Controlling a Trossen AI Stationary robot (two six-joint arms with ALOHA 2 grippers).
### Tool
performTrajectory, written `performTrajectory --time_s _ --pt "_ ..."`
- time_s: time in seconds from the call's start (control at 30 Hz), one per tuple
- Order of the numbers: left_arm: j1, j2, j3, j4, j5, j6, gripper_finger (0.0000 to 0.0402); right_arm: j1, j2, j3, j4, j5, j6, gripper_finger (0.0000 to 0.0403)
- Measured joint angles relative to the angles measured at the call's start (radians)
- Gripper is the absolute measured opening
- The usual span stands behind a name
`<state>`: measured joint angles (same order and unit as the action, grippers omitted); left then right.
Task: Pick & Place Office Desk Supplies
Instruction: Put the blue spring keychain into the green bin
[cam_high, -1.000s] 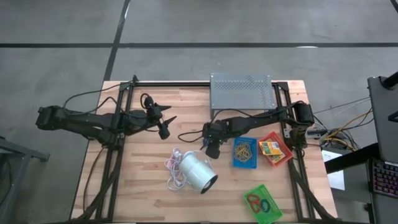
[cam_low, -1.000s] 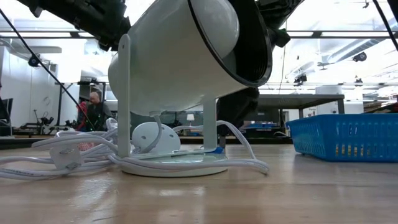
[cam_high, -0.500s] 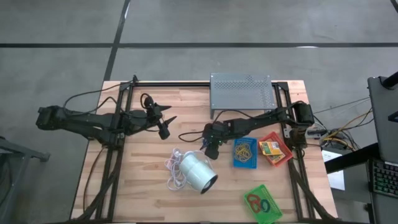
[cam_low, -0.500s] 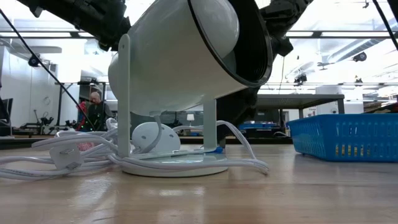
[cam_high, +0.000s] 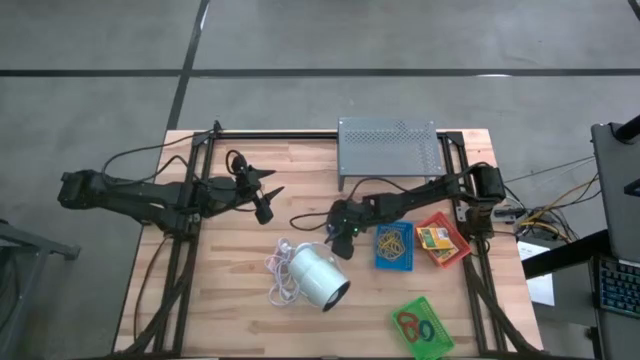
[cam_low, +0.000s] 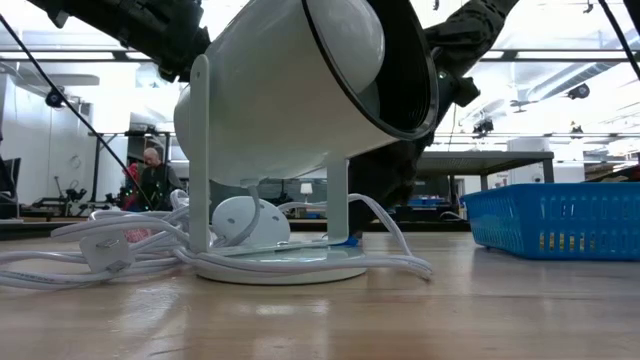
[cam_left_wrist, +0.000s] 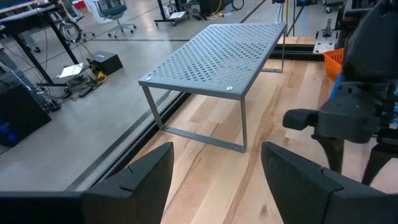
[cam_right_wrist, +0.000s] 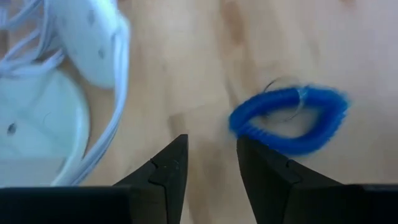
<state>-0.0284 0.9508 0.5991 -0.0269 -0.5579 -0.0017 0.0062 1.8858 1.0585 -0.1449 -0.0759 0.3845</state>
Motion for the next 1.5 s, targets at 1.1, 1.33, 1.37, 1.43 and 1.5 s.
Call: performTrajectory --time_s 1.1,1.33,1.37,1.43,1.5 --pt "0.000 0.000 -0.004 -0.001 0.000 0.000 0.0244 0.009 0.045 0.113 -0.090 -0.023 -0.213 0.0103" --pt "0.000 0.000 -0.004 0.000 0.000 0.000 0.0245 0.007 0.053 0.101 -0.090 0.031 -0.223 0.0105" --pt "0.000 0.000 -0.004 0.000 0.000 0.000 0.0244 0.007 0.053 0.100 -0.092 0.032 -0.223 0.0105" --pt "0.000 0.000 -0.004 0.000 0.000 0.000 0.0244 0.006 0.053 0.098 -0.095 0.035 -0.224 0.0104" --pt "0.000 0.000 -0.004 0.000 0.000 0.000 0.0245 0.006 0.053 0.098 -0.091 0.035 -0.224 0.0101"
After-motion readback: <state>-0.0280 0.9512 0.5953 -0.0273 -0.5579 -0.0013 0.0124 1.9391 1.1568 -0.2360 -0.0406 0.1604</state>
